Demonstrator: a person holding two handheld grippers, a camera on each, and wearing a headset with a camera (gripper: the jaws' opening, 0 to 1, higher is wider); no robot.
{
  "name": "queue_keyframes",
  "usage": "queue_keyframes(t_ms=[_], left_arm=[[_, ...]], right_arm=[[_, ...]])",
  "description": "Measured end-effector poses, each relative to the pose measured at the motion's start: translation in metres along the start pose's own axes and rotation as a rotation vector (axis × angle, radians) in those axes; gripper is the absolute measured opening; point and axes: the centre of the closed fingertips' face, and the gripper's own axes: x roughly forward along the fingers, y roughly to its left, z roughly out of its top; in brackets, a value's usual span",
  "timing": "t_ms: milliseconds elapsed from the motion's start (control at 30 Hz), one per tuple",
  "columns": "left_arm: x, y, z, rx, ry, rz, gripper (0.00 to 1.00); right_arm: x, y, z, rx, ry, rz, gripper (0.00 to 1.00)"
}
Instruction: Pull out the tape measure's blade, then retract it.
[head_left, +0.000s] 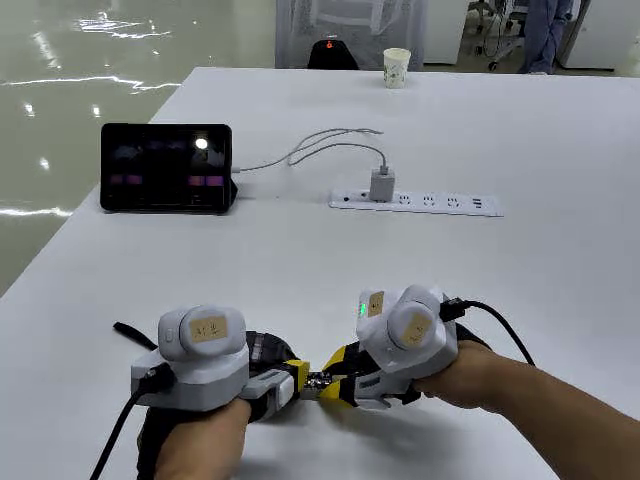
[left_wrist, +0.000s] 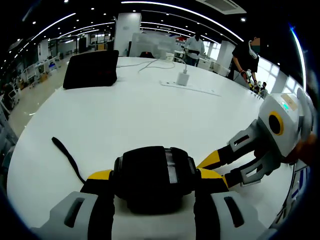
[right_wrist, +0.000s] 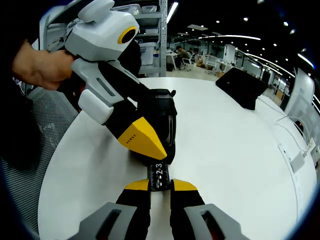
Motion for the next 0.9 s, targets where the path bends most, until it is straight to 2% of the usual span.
queue_keyframes(t_ms=[900], left_arm=[[0.0,0.001,0.0,-0.008,0.001,-0.003,0.59]], right_arm=[[0.014,0.001,0.013,-0.026,-0.004,0.012,0.11]])
